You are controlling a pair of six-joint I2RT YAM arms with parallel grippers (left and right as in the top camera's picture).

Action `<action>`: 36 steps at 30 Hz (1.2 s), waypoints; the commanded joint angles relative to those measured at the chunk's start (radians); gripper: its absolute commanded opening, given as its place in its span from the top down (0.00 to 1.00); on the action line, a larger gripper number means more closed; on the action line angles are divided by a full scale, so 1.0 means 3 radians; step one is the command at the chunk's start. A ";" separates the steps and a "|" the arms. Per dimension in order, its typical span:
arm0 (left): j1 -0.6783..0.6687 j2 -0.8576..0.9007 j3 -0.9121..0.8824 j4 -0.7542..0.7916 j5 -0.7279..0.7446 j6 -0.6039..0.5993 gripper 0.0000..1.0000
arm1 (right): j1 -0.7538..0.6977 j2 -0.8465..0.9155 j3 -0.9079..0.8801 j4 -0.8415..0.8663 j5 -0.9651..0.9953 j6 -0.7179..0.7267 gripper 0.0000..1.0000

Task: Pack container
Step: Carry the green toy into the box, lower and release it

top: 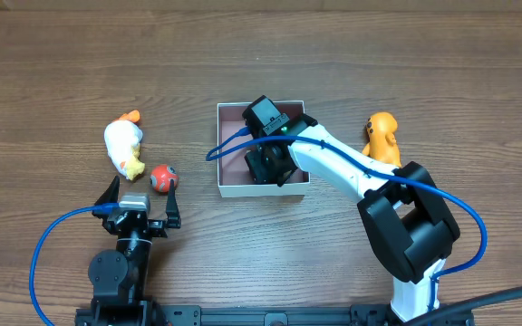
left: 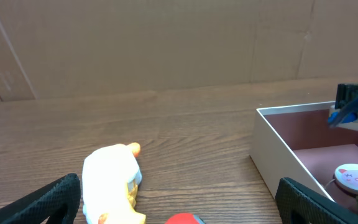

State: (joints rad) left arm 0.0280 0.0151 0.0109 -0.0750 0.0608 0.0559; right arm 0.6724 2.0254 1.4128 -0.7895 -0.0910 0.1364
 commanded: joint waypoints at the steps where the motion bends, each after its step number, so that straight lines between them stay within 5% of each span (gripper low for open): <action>1: 0.0019 -0.0032 -0.0020 0.0014 0.0034 0.0039 0.00 | 0.0022 -0.0003 0.0004 0.0034 -0.0028 -0.0045 0.48; 7: 0.0019 -0.0032 -0.0020 0.0014 0.0034 0.0039 0.00 | 0.0022 -0.0005 0.0036 -0.0019 -0.0028 -0.0047 0.34; 23: 0.0019 -0.0032 -0.0020 0.0014 0.0034 0.0039 0.00 | 0.0024 -0.0579 0.0810 -0.0523 -0.0089 -0.0046 0.33; 30: 0.0019 -0.0032 -0.0020 0.0014 0.0034 0.0039 0.00 | -0.0144 -0.0872 0.0858 -0.0955 0.0997 0.0446 0.29; 36: 0.0019 -0.0032 -0.0020 0.0014 0.0034 0.0039 0.00 | -0.0768 -0.1007 0.0858 -0.1302 0.1100 0.0520 0.27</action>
State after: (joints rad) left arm 0.0280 0.0151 0.0109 -0.0750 0.0608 0.0559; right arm 0.5434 1.7584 1.6497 -1.1572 0.1650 0.2562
